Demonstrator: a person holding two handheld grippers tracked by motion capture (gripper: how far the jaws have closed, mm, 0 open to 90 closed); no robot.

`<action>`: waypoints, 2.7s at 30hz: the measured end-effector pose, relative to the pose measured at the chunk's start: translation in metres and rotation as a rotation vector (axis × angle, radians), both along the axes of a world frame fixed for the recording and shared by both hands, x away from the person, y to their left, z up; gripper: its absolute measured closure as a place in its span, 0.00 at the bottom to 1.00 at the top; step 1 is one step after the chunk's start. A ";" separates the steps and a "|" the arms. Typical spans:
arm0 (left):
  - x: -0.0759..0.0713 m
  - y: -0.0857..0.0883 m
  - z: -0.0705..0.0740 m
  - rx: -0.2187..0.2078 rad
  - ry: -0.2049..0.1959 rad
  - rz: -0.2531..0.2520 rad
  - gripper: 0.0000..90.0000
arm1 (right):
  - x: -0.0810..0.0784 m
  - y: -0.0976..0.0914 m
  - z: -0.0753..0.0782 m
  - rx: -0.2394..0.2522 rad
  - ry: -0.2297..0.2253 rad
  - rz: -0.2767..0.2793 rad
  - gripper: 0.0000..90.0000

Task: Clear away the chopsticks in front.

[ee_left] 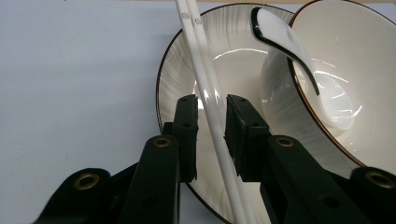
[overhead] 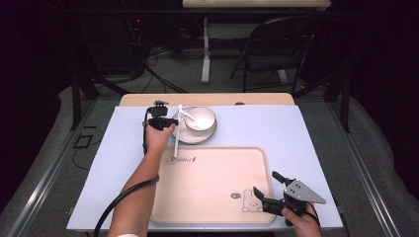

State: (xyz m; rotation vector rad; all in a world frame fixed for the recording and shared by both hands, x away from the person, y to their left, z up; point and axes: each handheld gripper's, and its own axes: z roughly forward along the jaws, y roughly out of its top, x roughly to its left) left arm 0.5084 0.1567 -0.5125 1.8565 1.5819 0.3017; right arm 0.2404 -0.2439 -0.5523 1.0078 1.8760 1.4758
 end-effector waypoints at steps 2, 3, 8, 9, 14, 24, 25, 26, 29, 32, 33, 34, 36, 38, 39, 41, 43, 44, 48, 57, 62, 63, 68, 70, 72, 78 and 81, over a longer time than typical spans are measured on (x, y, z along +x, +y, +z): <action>0.001 0.000 -0.001 0.001 0.002 0.002 0.83 | 0.000 0.000 0.000 0.000 0.000 0.000 0.16; 0.001 -0.001 -0.002 0.004 0.001 0.006 0.83 | 0.000 0.000 0.000 0.000 0.000 0.000 0.16; 0.002 -0.003 -0.003 0.010 0.001 0.010 0.83 | 0.000 0.000 0.000 0.001 0.002 0.001 0.16; 0.002 -0.003 -0.004 0.011 -0.001 0.010 0.83 | 0.000 0.000 0.000 0.002 0.002 0.001 0.16; 0.004 -0.005 -0.003 0.020 0.007 0.011 0.86 | 0.000 0.000 0.000 0.003 0.004 0.000 0.16; 0.007 -0.004 -0.004 0.023 0.046 0.037 0.90 | 0.000 -0.001 0.000 0.004 0.003 0.000 0.16; 0.008 -0.004 -0.004 0.019 0.051 0.039 0.90 | 0.000 -0.001 0.000 0.004 0.004 0.000 0.16; 0.008 -0.003 -0.004 0.017 0.055 0.040 0.90 | 0.000 -0.001 0.000 0.004 0.004 0.000 0.16; 0.009 -0.003 -0.005 0.016 0.067 0.044 0.91 | 0.000 -0.001 0.000 0.004 0.004 0.000 0.16; 0.011 -0.002 -0.007 0.011 0.088 0.047 0.91 | 0.000 -0.001 0.000 0.005 0.005 0.000 0.16; 0.011 -0.002 -0.007 0.011 0.088 0.047 0.91 | 0.000 -0.001 0.000 0.005 0.005 0.000 0.16; 0.012 -0.003 -0.008 0.012 0.092 0.049 0.91 | 0.000 -0.001 0.000 0.006 0.005 -0.001 0.16; 0.012 -0.003 -0.008 0.010 0.097 0.049 0.91 | 0.000 -0.001 0.000 0.006 0.005 0.000 0.16; 0.012 -0.003 -0.008 0.010 0.097 0.049 0.91 | 0.000 -0.001 0.000 0.006 0.006 -0.001 0.16; 0.012 -0.003 -0.008 0.010 0.097 0.049 0.91 | 0.000 -0.001 0.000 0.006 0.006 -0.001 0.16; 0.015 -0.002 -0.010 -0.019 0.132 0.072 0.91 | 0.000 -0.001 0.000 0.006 0.006 -0.001 0.16; 0.015 -0.002 -0.010 -0.019 0.132 0.072 0.92 | 0.000 -0.001 0.000 0.007 0.006 0.001 0.16; 0.016 -0.002 -0.010 -0.032 0.151 0.088 0.92 | 0.000 -0.001 0.000 0.007 0.006 0.001 0.16; 0.018 -0.001 -0.009 -0.043 0.171 0.103 0.93 | 0.000 -0.001 0.000 0.007 0.006 0.001 0.16; 0.018 0.007 -0.007 -0.102 0.201 0.129 0.94 | 0.000 -0.001 0.000 0.007 0.006 0.003 0.16; 0.016 0.012 -0.004 -0.118 0.189 0.134 0.94 | 0.000 -0.001 0.000 0.007 0.006 0.002 0.16; 0.015 0.013 -0.003 -0.119 0.188 0.131 0.94 | 0.001 -0.001 0.000 0.007 0.007 0.002 0.16; 0.010 0.014 0.002 -0.110 0.168 0.138 0.94 | 0.001 0.000 0.000 0.008 0.008 0.005 0.16; 0.007 0.015 0.004 -0.113 0.161 0.136 0.94 | 0.001 0.000 0.000 0.009 0.008 0.006 0.16; 0.004 0.016 0.006 -0.118 0.154 0.135 0.94 | 0.001 0.000 0.000 0.011 0.012 0.007 0.16; -0.007 0.021 0.016 -0.128 0.127 0.136 0.94 | 0.001 0.000 0.000 0.009 0.008 0.005 0.16; -0.014 0.023 0.021 -0.131 0.114 0.131 0.94 | 0.000 0.001 0.000 0.009 0.009 0.006 0.16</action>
